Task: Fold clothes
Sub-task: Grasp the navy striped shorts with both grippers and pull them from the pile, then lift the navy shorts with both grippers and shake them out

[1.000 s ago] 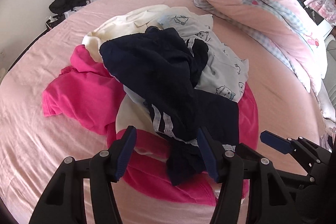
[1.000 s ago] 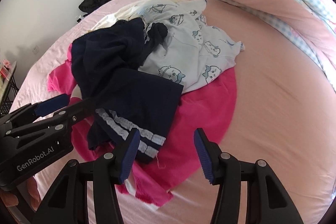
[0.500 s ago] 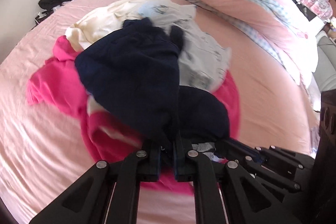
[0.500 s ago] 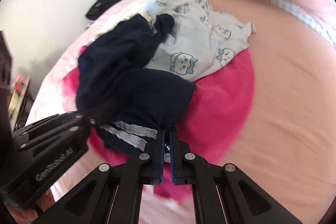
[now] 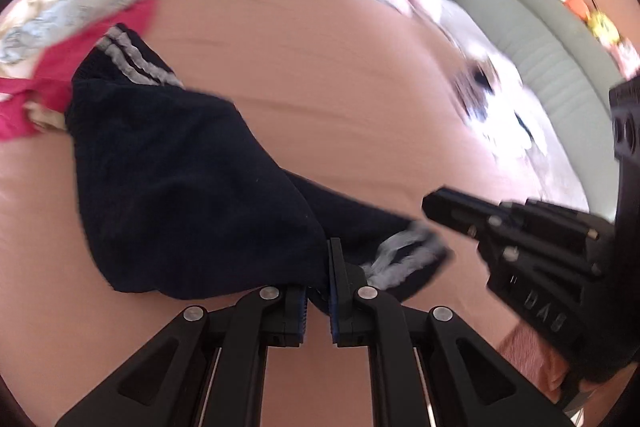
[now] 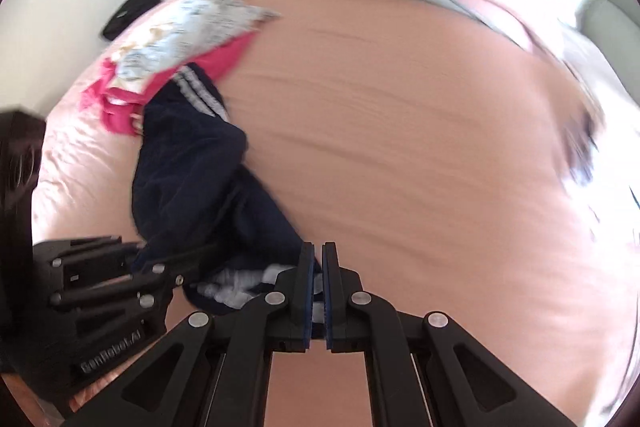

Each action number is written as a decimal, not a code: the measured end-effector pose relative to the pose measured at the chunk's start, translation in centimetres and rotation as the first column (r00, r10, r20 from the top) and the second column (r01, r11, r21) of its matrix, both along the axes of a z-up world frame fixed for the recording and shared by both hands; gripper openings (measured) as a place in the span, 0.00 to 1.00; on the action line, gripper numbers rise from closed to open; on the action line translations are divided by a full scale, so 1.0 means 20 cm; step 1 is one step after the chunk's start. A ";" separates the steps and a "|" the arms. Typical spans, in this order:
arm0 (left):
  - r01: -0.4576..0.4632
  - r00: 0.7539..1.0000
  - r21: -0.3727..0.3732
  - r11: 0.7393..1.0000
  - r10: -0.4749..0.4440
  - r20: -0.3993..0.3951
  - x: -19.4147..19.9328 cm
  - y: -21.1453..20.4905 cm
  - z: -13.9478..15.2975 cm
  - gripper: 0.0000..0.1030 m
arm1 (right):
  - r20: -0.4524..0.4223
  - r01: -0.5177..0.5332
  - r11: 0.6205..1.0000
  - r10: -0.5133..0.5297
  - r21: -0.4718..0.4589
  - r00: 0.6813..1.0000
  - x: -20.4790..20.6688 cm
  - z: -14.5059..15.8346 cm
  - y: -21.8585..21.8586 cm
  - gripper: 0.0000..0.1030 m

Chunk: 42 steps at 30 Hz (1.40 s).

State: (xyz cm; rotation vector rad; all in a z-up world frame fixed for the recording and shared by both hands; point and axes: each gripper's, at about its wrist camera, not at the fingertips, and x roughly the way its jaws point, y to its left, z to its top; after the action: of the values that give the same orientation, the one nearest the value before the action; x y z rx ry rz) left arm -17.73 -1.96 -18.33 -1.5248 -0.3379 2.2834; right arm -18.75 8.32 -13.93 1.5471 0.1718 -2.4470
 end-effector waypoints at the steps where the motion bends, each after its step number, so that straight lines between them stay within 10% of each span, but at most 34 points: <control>1: 0.020 1.000 0.008 1.000 -0.020 0.011 0.04 0.08 -0.02 0.06 | 0.009 0.045 0.999 -0.045 0.012 0.999 0.04 -0.01 0.11 0.02; 11: 0.239 0.970 0.011 0.971 -0.239 0.041 0.33 0.50 -0.05 0.10 | 0.054 0.243 0.966 -0.239 -0.090 0.970 0.38 0.04 0.66 0.02; 13: 0.182 0.982 0.012 0.983 -0.183 0.044 0.33 0.35 -0.01 0.20 | 0.068 0.238 0.967 -0.232 -0.094 0.970 0.40 0.03 0.66 0.02; 16: 0.036 0.999 0.065 0.997 -0.037 0.012 0.29 0.04 0.05 0.60 | 0.060 0.171 0.980 -0.166 -0.098 0.984 0.44 0.04 0.57 0.03; 19: -0.114 0.993 0.089 0.990 0.115 -0.004 0.26 -0.26 0.08 0.60 | 0.060 0.083 0.988 -0.076 -0.132 0.995 0.47 0.02 0.46 0.05; 24: -0.325 0.943 -0.129 0.937 0.330 0.027 0.18 -0.54 -0.07 0.58 | 0.057 -0.071 0.983 0.082 -0.170 0.995 0.52 -0.12 0.13 0.16; 33: -0.299 0.950 -0.078 0.951 0.305 0.073 0.19 -0.62 -0.21 0.59 | 0.035 -0.168 0.984 0.166 0.064 0.986 0.40 -0.33 -0.21 0.16; 42: -0.210 0.977 -0.012 0.978 0.210 0.039 0.20 -0.57 -0.23 0.47 | -0.022 0.083 0.996 -0.082 0.031 0.996 0.46 -0.19 0.27 0.05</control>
State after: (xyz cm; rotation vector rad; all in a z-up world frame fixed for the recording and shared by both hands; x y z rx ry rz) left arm -13.64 -13.42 -22.94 -1.6087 -0.5254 2.4176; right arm -9.50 13.74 -17.72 1.5725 0.1540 -2.5361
